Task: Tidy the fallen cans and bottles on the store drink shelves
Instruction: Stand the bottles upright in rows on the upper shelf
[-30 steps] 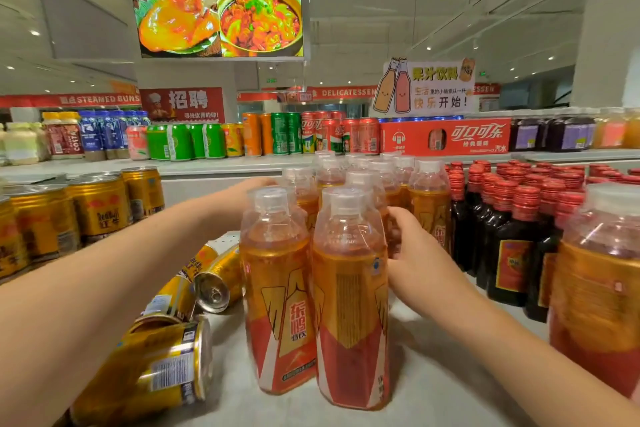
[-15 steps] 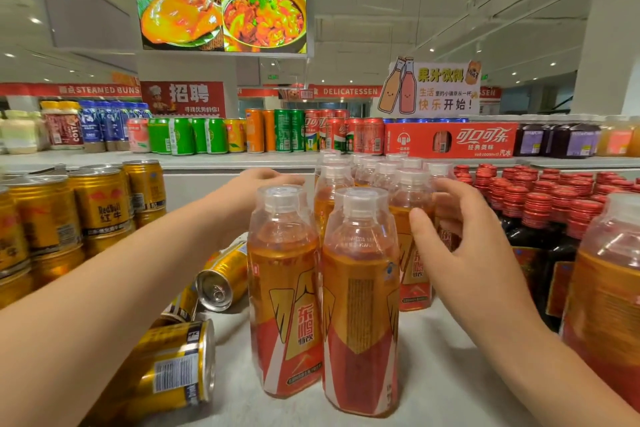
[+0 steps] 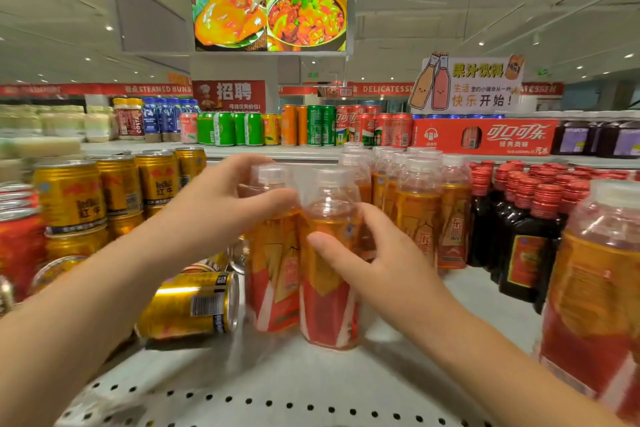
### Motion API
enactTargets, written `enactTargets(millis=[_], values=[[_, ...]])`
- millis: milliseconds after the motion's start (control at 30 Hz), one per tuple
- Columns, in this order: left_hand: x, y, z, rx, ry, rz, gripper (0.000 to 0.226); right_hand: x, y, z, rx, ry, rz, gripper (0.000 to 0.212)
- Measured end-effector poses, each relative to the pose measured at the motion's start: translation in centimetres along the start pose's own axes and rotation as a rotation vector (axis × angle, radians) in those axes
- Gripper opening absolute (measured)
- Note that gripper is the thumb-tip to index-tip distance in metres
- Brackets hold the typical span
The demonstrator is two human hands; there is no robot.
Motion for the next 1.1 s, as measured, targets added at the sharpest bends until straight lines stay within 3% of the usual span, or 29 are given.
enactTargets(millis=[333, 433, 500, 567, 633, 700, 767, 900, 1100], values=[[0.3, 0.5, 0.8, 0.243, -0.142, 0.109, 0.084, 2.8, 0.4, -3.2, 0.038, 0.077, -0.084, 0.055], [-0.5, -0.4, 0.1, 0.26, -0.212, 0.15, 0.088, 2.4, 0.4, -2.7, -0.014, 0.102, -0.113, 0.078], [-1.7, -1.8, -0.3, 0.288, -0.38, -0.009, 0.074, 1.6, 0.3, -1.4, -0.096, 0.075, -0.124, 0.099], [-3.6, -4.2, -1.5, 0.156, -0.522, -0.264, 0.044, 0.8, -0.2, 1.0, -0.117, -0.059, -0.105, 0.088], [-5.1, -6.1, -4.6, -0.042, -0.448, -0.394, 0.027, 0.4, -1.0, 3.6, -0.161, -0.204, -0.13, 0.068], [-5.5, -7.3, -9.1, -0.192, -0.246, -0.324, 0.03, 0.1, -2.4, 5.3, -0.245, -0.279, -0.232, 0.074], [-4.8, -7.6, -13.6, -0.282, -0.122, -0.112, 0.041, -0.4, -3.6, 6.0, -0.325, -0.293, -0.35, 0.086], [-0.5, -6.7, -17.9, -0.424, -0.222, 0.277, 0.061, -0.5, -5.7, 6.0, -0.346, -0.29, -0.512, 0.095], [5.0, -4.6, -19.0, -0.296, -0.41, 0.369, 0.068, 0.4, -6.9, 5.6, -0.318, -0.24, -0.504, 0.096]])
Point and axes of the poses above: each hand's wrist, its own x-axis towards the middle knuckle, its own z-axis out of the back of the hand, y = z × x, the point moved 1 cm from there along x, towards the middle knuckle, and after that the axes turned 3 degrees about x, right-handed, at the moved point
